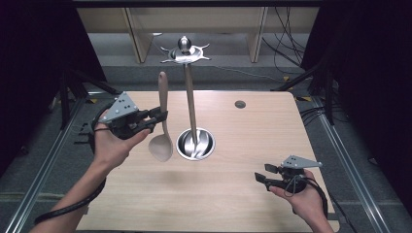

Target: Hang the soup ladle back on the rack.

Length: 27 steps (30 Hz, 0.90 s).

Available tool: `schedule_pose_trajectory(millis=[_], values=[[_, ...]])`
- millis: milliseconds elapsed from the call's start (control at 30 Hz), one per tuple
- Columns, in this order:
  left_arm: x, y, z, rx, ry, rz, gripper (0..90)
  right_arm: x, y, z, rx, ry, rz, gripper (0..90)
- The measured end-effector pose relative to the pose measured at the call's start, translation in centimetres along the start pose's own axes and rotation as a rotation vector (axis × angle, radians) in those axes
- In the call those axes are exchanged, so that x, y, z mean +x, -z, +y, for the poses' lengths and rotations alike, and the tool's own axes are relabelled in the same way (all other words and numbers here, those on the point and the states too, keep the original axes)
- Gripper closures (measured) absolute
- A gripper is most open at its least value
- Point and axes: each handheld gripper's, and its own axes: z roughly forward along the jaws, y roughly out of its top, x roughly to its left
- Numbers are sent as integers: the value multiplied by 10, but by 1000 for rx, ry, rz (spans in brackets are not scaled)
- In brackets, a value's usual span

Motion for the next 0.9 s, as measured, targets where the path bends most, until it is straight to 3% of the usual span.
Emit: schedule_pose_trajectory(millis=[167, 267, 300, 333, 367, 867, 900], values=[[16, 1, 3, 7, 14, -82, 753, 0, 0, 0, -3, -1, -2, 431], [23, 0, 5, 22, -5, -123, 753, 0, 0, 0, 0, -1, -1, 430], [25, 0, 6, 30, -12, -131, 753, 2, 0, 0, 9, -31, 9, 430], [27, 0, 7, 31, -18, -141, 753, 2, 0, 0, 8, -26, 7, 430], [30, 0, 7, 31, -16, -146, 753, 0, 0, 0, 1, 0, -2, 430], [51, -1, 15, 61, -46, -189, 753, -1, -2, -1, -11, 2, -3, 429], [51, -1, 15, 62, -46, -189, 753, 2, -1, -1, 4, -40, 7, 429]])
